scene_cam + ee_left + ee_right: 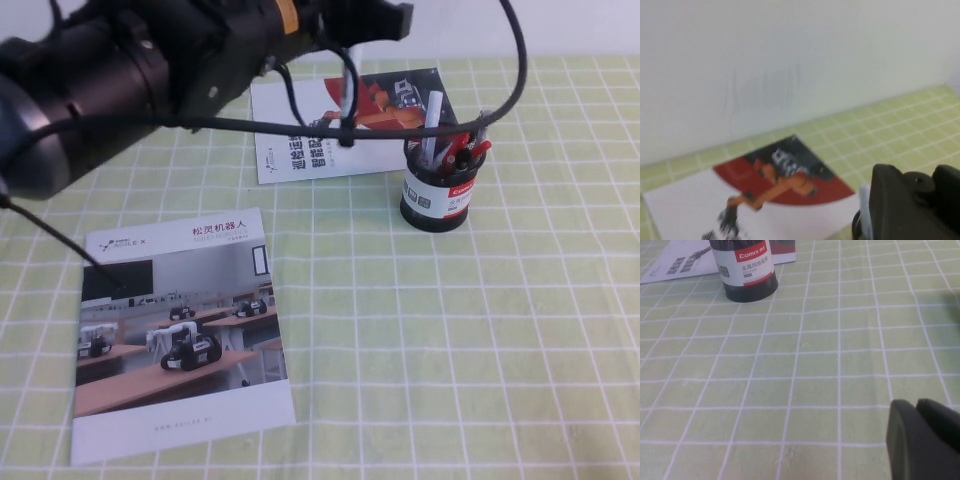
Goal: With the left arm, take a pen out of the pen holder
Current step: Place the pen on the table
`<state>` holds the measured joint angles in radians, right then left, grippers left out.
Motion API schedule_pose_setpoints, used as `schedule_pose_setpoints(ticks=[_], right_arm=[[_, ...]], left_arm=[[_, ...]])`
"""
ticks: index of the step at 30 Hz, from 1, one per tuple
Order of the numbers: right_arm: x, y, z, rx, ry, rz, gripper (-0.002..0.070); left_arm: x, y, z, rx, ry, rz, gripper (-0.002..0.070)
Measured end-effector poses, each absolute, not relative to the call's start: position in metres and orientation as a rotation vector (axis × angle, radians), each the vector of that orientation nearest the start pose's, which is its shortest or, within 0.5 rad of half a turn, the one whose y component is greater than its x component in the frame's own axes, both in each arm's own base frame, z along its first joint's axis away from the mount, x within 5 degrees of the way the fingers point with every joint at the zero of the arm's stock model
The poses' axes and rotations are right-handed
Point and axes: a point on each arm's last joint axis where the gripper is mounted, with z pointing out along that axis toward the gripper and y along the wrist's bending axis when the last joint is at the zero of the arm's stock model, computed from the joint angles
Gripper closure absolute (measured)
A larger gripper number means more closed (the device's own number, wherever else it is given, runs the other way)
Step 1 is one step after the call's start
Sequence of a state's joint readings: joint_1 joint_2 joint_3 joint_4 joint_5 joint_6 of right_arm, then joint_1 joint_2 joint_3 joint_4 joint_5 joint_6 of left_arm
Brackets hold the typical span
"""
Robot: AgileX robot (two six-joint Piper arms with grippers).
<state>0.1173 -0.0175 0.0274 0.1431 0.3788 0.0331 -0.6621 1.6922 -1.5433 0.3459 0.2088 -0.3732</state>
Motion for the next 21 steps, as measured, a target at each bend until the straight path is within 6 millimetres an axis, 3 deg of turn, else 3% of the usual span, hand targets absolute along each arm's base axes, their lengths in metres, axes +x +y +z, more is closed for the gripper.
schedule_pose_setpoints(ticks=[8, 16, 21], right_arm=[[0.051, 0.011, 0.171, 0.009, 1.876, 0.245, 0.0691], [0.051, 0.011, 0.171, 0.009, 1.876, 0.245, 0.0691], [0.051, 0.011, 0.171, 0.009, 1.876, 0.245, 0.0691]], left_arm=[[0.318, -0.231, 0.36, 0.576, 2.103, -0.261, 0.0558], [0.305, -0.232, 0.345, 0.683, 2.299, -0.291, 0.0558], [0.312, -0.24, 0.333, 0.723, 2.49, -0.251, 0.0558]])
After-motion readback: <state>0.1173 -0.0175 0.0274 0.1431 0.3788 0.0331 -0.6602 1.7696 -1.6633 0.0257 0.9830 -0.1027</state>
